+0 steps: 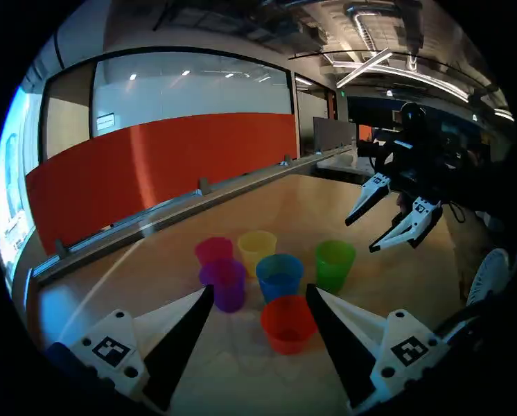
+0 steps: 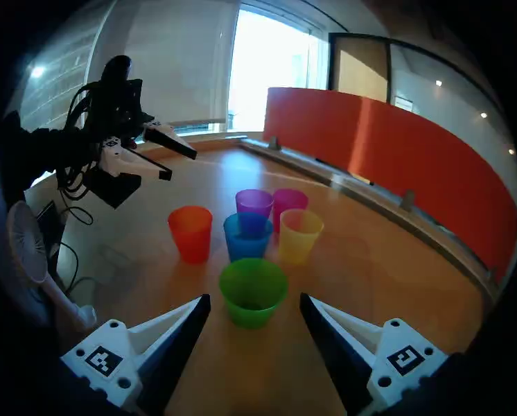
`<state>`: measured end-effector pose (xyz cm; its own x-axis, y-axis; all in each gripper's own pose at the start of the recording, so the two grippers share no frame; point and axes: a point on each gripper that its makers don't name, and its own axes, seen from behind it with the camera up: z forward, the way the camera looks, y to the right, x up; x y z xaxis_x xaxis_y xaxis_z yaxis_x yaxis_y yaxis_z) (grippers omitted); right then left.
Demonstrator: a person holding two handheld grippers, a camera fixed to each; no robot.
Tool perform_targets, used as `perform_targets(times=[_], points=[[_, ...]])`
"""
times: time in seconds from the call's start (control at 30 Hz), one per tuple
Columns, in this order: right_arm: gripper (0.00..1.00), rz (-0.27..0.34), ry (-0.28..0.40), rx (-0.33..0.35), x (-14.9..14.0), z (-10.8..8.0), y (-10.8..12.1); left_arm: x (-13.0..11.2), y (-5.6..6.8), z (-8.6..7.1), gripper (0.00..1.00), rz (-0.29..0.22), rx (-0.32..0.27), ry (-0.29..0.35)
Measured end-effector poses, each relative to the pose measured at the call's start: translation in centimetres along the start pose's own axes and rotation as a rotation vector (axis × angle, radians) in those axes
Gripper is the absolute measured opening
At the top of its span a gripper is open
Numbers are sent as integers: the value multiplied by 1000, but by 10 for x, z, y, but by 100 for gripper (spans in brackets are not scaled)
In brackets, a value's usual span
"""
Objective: Pour water
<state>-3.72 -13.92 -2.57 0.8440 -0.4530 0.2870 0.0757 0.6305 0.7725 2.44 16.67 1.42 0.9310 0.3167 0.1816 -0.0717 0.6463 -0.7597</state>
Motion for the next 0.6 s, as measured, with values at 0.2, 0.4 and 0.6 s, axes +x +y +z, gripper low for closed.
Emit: perform_targets(times=[0.2,0.4,0.6], points=[[100,-4,-18,9,-6,8,-1,1,8,11,98,19,-42,-17],[100,2,-24,18,-8,16,-3,2,14,20,98,21,-84,-29],[100,0,-36,20,-13,22,-2,0,14,28,98,4,-108,-42]])
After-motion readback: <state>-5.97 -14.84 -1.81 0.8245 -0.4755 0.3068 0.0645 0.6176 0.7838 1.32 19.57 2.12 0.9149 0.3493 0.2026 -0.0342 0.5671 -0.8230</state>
